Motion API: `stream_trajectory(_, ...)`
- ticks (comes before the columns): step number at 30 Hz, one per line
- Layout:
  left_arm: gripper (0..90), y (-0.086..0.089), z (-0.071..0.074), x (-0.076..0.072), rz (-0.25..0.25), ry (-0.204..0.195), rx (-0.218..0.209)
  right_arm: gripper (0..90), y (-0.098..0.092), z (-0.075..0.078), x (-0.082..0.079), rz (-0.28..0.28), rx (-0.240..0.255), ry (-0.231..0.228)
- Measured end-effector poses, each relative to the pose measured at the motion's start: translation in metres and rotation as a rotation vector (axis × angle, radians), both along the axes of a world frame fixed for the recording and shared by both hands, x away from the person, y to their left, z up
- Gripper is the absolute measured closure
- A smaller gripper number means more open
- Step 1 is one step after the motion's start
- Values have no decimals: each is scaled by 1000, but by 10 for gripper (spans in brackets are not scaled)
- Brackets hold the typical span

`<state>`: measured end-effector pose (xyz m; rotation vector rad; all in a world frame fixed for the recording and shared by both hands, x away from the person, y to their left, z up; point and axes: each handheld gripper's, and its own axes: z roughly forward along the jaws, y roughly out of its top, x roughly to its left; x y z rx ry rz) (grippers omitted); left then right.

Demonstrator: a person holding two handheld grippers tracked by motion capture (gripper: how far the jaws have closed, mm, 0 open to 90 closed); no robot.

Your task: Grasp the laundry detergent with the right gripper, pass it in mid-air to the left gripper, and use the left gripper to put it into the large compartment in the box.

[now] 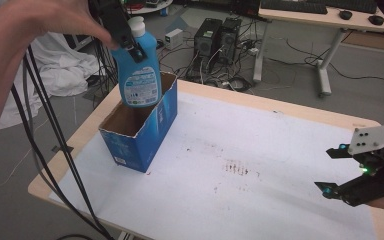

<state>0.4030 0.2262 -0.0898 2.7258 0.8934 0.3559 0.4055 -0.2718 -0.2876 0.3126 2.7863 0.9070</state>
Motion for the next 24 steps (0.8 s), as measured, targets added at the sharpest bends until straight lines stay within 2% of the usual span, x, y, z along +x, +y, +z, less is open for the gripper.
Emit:
stream_trajectory(7, 380, 14, -17, -1, -3, 17, 18, 120, -3, -4, -1, -27, -101, 11)
stream_trajectory(14, 380, 23, -38, 3, -2, 43, 11, 120, -3, -5, -3, -55, -186, 22)
stream_trajectory(21, 379, 26, -57, 5, -41, 49, 13, 121, -6, -4, -3, -63, -196, 28)
stream_trajectory(24, 379, 26, -67, 7, -65, 53, 31, 121, -6, -4, -4, -65, -200, 28)
